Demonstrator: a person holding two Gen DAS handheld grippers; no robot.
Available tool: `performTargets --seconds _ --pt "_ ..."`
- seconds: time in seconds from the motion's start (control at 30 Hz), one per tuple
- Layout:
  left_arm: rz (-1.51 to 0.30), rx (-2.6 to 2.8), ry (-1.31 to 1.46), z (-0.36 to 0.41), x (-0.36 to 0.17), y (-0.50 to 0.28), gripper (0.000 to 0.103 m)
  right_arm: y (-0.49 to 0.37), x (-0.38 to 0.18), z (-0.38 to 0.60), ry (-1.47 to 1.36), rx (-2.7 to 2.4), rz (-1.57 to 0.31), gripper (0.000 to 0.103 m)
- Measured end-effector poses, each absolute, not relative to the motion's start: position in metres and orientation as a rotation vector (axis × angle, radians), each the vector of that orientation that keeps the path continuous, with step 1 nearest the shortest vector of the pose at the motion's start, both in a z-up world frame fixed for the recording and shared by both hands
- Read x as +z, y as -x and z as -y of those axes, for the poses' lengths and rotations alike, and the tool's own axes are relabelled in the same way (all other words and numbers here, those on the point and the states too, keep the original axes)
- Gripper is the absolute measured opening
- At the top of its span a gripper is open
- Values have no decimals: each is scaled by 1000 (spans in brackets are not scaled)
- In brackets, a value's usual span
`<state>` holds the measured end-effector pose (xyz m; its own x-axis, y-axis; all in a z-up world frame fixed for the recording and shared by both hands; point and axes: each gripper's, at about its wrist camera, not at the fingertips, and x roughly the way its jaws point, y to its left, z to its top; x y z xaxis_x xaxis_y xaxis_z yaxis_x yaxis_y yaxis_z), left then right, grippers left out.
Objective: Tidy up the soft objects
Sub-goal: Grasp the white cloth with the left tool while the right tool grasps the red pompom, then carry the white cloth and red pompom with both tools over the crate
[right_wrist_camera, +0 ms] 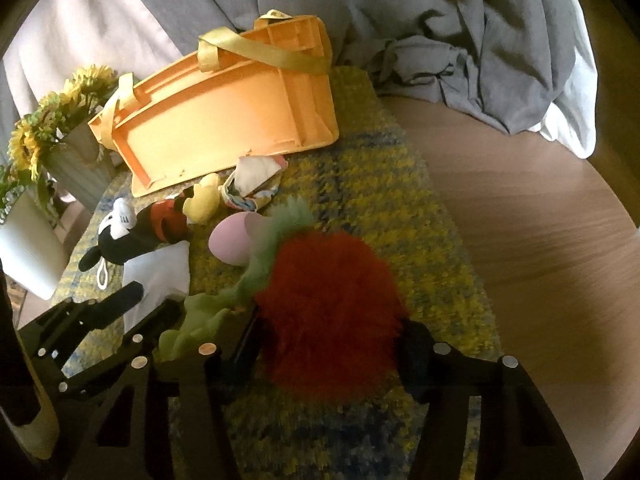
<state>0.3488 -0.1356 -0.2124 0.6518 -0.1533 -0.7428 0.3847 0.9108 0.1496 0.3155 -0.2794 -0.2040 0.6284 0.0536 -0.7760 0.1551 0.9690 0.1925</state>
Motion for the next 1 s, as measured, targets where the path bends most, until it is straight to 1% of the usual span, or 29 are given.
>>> performTargets --seconds 0.13,0.17,0.23,0.33,0.6,1.0 --pt "-800 -303 -285 131 -211 -349 13 -319 -206 278 -232 -50 -899 50" --pt "-799 -304 -279 130 -210 -348 12 -319 -206 278 -229 -52 -899 49" --pt "-805 -301 -256 128 -208 -348 10 -318 -206 278 -229 -47 -900 45" --pt "-799 -305 -227 126 -203 -346 10 -316 -203 276 -213 -43 -887 41" --pt "-748 -298 -176 119 -178 -336 9 -308 -181 273 -196 -37 -830 41" --pt "-643 -293 -101 104 -126 -313 9 -293 -136 266 -212 -7 -744 41"
